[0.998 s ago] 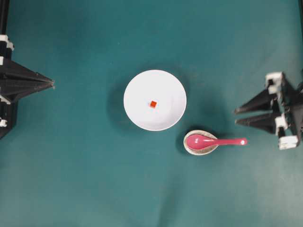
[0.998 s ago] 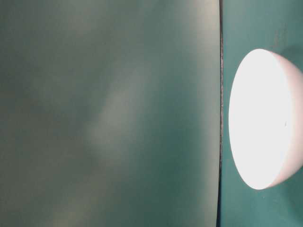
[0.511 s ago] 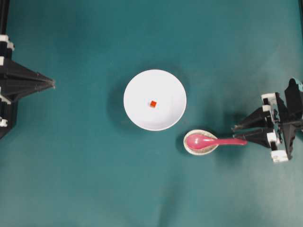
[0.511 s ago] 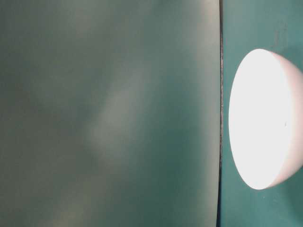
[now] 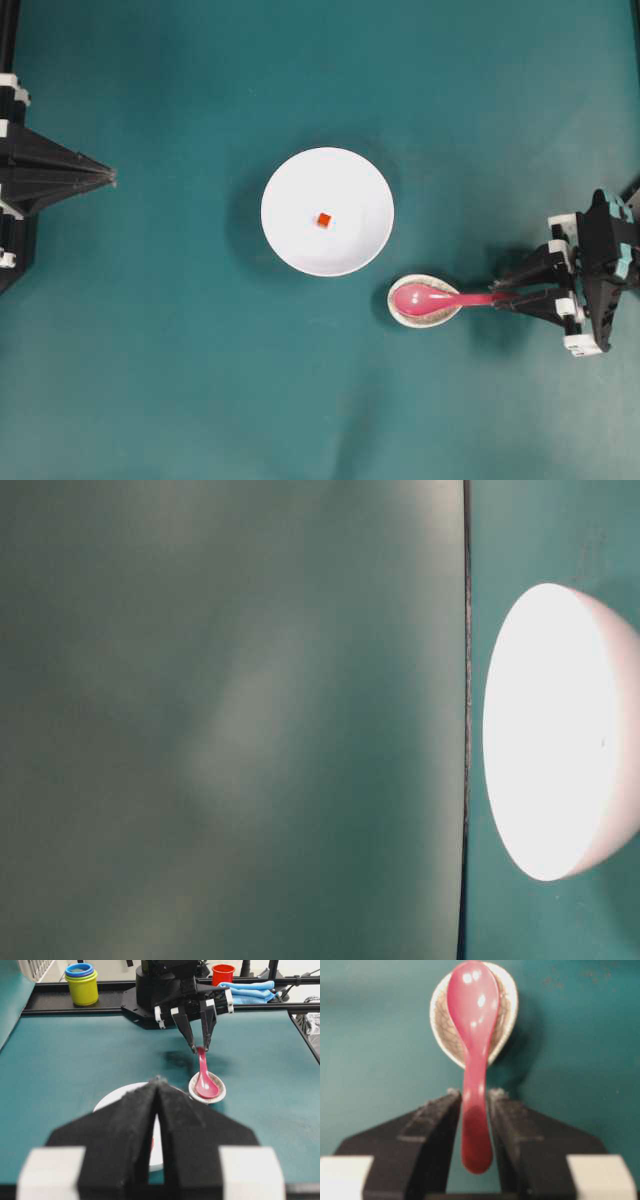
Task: Grip the spoon and scoop the red block from the bowl with right arm.
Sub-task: 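Move the right gripper left toward the pink spoon handle, then close the right gripper on the pink spoon handle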
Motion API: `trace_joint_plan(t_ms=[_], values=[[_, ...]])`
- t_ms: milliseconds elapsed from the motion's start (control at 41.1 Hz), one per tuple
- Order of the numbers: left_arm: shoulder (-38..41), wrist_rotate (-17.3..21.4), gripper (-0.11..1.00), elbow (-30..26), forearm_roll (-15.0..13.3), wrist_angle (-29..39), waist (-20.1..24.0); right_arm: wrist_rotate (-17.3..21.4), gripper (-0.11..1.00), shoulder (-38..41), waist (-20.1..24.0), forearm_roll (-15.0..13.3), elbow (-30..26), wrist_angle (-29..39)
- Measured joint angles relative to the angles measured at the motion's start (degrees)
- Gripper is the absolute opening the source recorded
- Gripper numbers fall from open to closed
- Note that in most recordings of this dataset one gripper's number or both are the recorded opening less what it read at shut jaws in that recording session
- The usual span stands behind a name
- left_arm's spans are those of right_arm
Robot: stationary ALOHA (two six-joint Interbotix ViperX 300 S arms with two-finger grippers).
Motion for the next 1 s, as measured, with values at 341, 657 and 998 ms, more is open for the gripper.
trace_joint_plan(t_ms=[341,657,998], values=[[0.0,0.0,0.0,0.0,0.0,-0.1,0.0,-1.1,0.37,4.6,0.2,0.1,-2.4,0.1],[0.0,0.0,0.0,0.0,0.1,-0.1,0.0,-2.4,0.37,6.1,0.2,0.1,-2.5,-1.1],[0.0,0.0,0.0,0.0,0.1,0.0,0.0,-2.7,0.37,6.2,0.2,0.2,-1.9,-2.5]])
